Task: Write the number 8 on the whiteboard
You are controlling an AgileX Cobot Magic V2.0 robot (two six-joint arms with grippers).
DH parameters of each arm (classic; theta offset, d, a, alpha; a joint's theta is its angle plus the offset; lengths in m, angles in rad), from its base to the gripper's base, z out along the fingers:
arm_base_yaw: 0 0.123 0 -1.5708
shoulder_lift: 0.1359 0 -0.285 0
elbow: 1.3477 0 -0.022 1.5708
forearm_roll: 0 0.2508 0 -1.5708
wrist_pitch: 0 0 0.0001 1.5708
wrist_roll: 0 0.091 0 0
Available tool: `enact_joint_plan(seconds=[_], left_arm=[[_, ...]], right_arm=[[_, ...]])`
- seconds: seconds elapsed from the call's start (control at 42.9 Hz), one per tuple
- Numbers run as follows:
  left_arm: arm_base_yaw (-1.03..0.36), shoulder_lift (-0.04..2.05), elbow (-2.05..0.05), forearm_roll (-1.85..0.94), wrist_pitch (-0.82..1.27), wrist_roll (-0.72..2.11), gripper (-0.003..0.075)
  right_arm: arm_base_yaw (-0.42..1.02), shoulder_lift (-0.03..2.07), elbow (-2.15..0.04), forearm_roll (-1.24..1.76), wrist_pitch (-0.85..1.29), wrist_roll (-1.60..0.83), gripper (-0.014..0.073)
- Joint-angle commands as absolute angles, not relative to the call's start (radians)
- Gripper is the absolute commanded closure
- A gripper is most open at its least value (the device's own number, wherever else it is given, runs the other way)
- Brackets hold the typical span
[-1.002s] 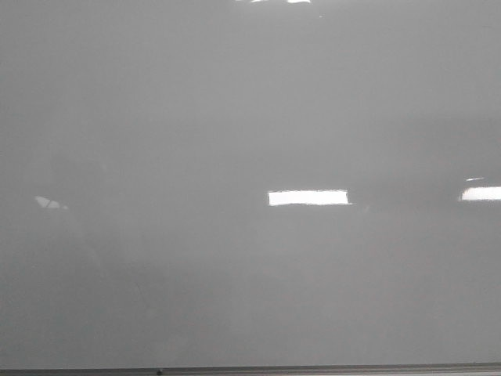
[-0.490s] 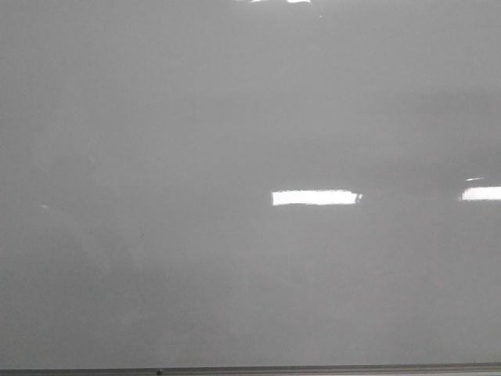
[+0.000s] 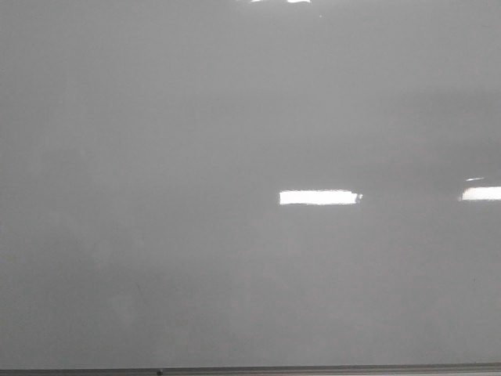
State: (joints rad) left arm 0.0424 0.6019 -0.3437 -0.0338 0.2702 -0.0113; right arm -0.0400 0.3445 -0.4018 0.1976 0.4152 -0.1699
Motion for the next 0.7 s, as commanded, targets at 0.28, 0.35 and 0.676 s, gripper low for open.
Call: enact_joint_plan(seconds=[0.28,0.35,0.676], left_arm=[[0.037,1.150,-0.567,-0.018,0.172,0.064,0.0156],[0.037,1.216,-0.589,-0.008,0.144,0.064,0.0156],[0.037,1.355,-0.607,0.054,-0.045,0.066,0.0157]], right_arm=[[-0.038,0.358,-0.439,0.207,0.333,-0.171,0.0067],[-0.038,0.358,-0.439,0.207,0.333,-0.171,0.0067],[-0.038,0.358,-0.439,0.207,0.333,-0.171,0.0067]])
